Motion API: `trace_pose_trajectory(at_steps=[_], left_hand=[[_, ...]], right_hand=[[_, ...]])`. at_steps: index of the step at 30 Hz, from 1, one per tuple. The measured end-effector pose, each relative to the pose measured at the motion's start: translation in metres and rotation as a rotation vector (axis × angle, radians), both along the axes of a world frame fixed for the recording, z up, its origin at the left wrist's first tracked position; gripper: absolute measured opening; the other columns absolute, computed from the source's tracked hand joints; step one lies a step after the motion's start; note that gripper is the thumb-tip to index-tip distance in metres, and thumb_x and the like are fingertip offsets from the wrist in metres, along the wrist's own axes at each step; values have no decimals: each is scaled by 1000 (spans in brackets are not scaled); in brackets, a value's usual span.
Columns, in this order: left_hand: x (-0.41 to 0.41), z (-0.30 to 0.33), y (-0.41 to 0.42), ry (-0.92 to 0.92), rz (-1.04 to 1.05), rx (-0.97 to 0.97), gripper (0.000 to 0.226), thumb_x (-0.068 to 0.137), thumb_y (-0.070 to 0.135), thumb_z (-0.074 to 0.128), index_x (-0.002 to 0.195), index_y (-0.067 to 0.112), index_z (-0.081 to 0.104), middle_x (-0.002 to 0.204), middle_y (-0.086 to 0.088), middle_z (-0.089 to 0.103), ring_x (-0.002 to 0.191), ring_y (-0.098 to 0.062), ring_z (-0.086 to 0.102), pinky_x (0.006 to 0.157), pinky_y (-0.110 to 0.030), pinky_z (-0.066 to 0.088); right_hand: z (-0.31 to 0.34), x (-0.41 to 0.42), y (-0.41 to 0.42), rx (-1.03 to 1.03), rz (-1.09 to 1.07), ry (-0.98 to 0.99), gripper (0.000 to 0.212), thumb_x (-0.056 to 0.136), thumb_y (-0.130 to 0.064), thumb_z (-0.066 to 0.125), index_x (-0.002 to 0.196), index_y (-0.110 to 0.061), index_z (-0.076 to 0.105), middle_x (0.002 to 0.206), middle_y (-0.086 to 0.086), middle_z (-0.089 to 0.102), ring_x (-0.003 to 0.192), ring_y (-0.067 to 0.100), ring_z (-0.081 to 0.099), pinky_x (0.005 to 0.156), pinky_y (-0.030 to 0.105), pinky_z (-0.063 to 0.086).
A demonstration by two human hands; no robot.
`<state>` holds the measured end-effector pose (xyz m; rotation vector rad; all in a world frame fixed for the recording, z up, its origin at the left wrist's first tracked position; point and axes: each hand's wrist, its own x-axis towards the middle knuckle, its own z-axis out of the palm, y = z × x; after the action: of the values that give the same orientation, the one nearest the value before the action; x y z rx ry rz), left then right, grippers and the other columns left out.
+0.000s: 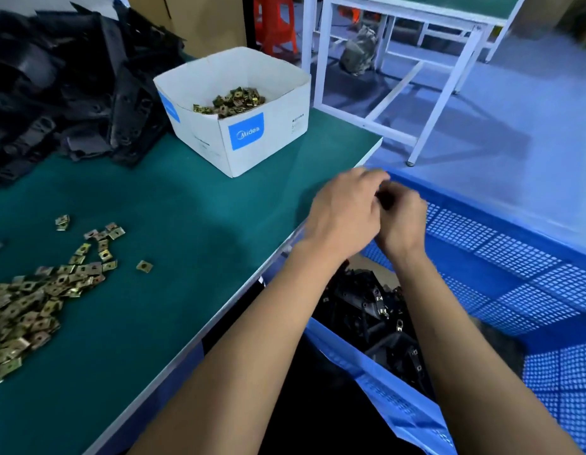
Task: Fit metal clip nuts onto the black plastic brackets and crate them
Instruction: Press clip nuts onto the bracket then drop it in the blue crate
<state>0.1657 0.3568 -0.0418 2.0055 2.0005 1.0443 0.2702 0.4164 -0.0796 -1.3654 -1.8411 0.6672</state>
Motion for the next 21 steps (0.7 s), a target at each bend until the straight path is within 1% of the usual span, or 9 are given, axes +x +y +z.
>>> trace_pose_trajectory(at_steps=[2, 5, 8, 11, 13, 15, 16, 19, 21], left_hand=[[-22, 33, -11, -2, 44, 108, 24, 87, 8, 53, 105, 15, 66, 95, -1, 70, 90, -27, 64, 75, -45, 53], [-68, 60, -38, -72, 134, 224, 22, 85, 9, 54, 100, 17, 68, 84, 4, 70, 82, -20, 65, 73, -40, 54], [-120, 64, -74, -148, 251, 304, 29, 80, 8, 53, 100, 16, 73, 83, 5, 72, 78, -14, 67, 74, -37, 55], [-167, 57, -121, -130, 393, 352, 27, 80, 5, 56, 98, 15, 74, 82, 6, 72, 66, 1, 60, 64, -21, 46], [-192, 49, -152, -114, 514, 345, 24, 81, 5, 57, 95, 18, 73, 82, 9, 72, 71, 0, 62, 68, -22, 49], [-220, 43, -189, -92, 668, 327, 21, 84, 8, 59, 95, 20, 73, 86, 11, 72, 80, -5, 66, 78, -31, 55], [-235, 40, -209, -77, 737, 305, 20, 85, 10, 60, 96, 20, 73, 88, 11, 73, 83, -8, 67, 80, -33, 56], [-273, 29, -263, -7, 863, 191, 20, 86, 13, 63, 101, 20, 73, 90, 11, 73, 86, -10, 67, 83, -36, 57], [-293, 20, -294, 3, 940, 140, 18, 89, 13, 65, 103, 21, 73, 92, 12, 72, 86, -7, 66, 83, -34, 57]], right_hand=[[43, -28, -21, 105, 170, 85, 29, 85, -15, 53, 69, -40, 51, 57, -12, 57, 55, -3, 43, 50, 13, 33], [77, -70, -47, 139, 350, 84, 21, 86, -18, 52, 72, -35, 52, 57, -9, 56, 56, 4, 41, 50, 18, 34], [87, -119, -69, 144, 530, 45, 22, 87, -14, 55, 96, -26, 71, 64, -12, 61, 59, 2, 53, 57, 21, 38], [87, -177, -100, 136, 706, -8, 33, 89, -20, 55, 115, -26, 73, 82, -5, 74, 76, 14, 66, 67, 31, 51], [81, -213, -116, 146, 764, -45, 23, 92, -21, 58, 109, -26, 74, 84, 0, 74, 79, 20, 68, 71, 36, 53], [73, -254, -134, 174, 775, -142, 11, 91, -21, 63, 97, -24, 71, 84, 3, 71, 83, 28, 67, 69, 36, 50], [70, -275, -144, 201, 778, -208, 10, 91, -21, 65, 99, -23, 71, 90, 4, 72, 89, 30, 66, 73, 35, 49], [59, -327, -165, 327, 804, -386, 29, 92, -26, 69, 120, -19, 66, 118, 11, 63, 116, 35, 53, 96, 39, 44], [55, -358, -179, 423, 811, -447, 44, 93, -31, 70, 132, -16, 56, 131, 15, 51, 127, 39, 41, 101, 42, 44]])
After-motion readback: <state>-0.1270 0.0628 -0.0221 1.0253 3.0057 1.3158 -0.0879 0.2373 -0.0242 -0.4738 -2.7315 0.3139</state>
